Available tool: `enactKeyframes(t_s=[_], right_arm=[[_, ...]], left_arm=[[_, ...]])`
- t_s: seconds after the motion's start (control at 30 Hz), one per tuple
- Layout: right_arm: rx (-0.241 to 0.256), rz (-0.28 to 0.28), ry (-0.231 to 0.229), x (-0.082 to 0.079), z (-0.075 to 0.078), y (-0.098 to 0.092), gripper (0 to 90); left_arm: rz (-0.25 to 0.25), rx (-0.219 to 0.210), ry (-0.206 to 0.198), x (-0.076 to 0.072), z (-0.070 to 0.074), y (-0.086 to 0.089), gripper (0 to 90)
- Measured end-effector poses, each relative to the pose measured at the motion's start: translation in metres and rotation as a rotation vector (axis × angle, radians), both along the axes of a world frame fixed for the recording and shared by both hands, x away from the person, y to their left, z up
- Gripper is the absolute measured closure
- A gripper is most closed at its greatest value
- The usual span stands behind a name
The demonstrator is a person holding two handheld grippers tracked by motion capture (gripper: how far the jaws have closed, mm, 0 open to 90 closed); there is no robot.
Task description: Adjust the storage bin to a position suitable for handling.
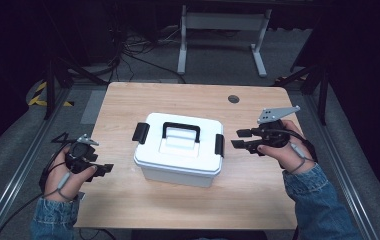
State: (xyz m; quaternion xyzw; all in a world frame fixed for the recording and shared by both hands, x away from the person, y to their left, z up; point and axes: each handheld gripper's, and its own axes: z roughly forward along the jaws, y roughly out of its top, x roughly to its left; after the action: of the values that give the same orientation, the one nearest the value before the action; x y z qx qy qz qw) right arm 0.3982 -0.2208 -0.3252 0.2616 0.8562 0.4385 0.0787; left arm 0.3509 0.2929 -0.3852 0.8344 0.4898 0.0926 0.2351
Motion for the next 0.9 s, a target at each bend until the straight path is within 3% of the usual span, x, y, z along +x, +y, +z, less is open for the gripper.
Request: enactKeyframes(t_s=[0.4, 0.9], right_arm=[[0.001, 0.034, 0.001, 0.008, 0.01, 0.025, 52.4], [-0.05, 0.066, 0.018, 0.027, 0.01, 0.058, 51.1]], left_arm=[[-0.007, 0.004, -0.007, 0.001, -0.002, 0.001, 29.9], [-0.02, 0.007, -0.005, 0.003, -0.004, 0.0, 30.0]])
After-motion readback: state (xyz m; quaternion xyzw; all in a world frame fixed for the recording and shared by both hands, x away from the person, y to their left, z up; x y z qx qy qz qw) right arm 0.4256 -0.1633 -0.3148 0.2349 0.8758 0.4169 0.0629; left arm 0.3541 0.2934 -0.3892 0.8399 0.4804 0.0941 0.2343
